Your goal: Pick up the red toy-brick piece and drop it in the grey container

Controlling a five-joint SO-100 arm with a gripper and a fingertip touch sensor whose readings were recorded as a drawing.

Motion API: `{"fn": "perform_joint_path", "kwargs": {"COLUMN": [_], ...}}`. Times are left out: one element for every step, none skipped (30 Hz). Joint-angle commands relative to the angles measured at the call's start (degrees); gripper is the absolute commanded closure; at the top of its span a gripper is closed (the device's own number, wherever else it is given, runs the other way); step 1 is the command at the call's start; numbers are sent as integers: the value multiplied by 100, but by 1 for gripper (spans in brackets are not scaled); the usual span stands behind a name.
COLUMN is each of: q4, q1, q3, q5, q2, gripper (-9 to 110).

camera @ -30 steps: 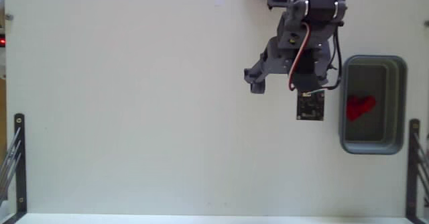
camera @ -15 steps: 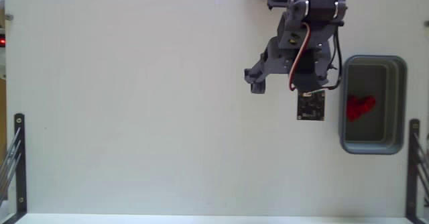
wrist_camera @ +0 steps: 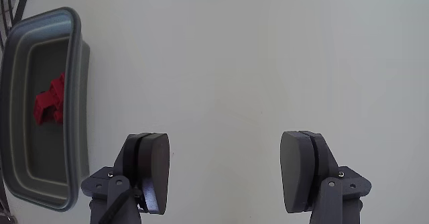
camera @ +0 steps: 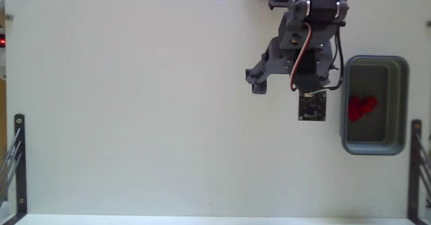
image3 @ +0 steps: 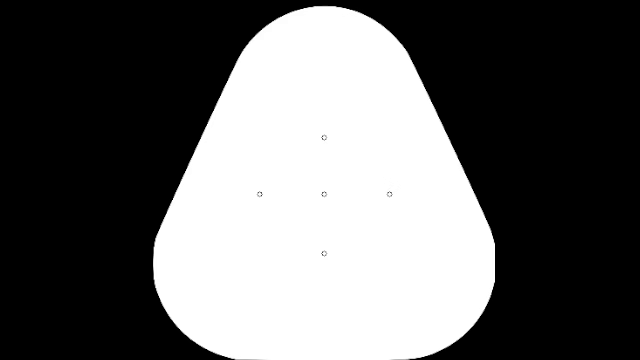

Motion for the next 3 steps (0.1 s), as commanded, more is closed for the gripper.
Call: {"fn": "perform_joint_path", "kwargs": {"q4": [13,13,13], "q1": [53,53,53], "q3": [30,30,30], "q5": [26,26,26], "q2": [193,193,193], "gripper": [-9,-9,-9]}}
